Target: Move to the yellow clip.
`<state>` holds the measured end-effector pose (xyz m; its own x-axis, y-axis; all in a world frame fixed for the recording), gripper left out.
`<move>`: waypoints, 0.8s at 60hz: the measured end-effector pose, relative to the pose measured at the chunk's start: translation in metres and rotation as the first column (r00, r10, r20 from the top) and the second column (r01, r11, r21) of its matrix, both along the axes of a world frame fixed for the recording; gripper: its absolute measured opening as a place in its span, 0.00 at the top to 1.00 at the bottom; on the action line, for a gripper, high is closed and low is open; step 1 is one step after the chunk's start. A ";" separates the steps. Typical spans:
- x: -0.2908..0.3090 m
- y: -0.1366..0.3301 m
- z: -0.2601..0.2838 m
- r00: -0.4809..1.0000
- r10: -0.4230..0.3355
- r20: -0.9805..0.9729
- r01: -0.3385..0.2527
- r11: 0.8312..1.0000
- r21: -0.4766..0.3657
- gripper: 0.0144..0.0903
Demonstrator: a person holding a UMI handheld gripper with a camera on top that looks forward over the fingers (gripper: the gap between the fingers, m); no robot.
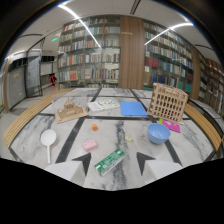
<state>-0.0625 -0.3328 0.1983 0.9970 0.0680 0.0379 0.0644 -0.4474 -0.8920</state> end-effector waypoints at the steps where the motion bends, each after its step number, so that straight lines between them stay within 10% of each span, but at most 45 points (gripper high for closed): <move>1: 0.002 0.002 -0.002 1.000 0.002 0.000 -0.002 1.000 0.000 0.06; 48: 0.052 0.122 -0.049 0.998 -0.044 0.032 0.046 0.998 -0.053 0.06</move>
<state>-0.0104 -0.2111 0.1489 0.9975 0.0256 0.0661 0.0701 -0.4973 -0.8648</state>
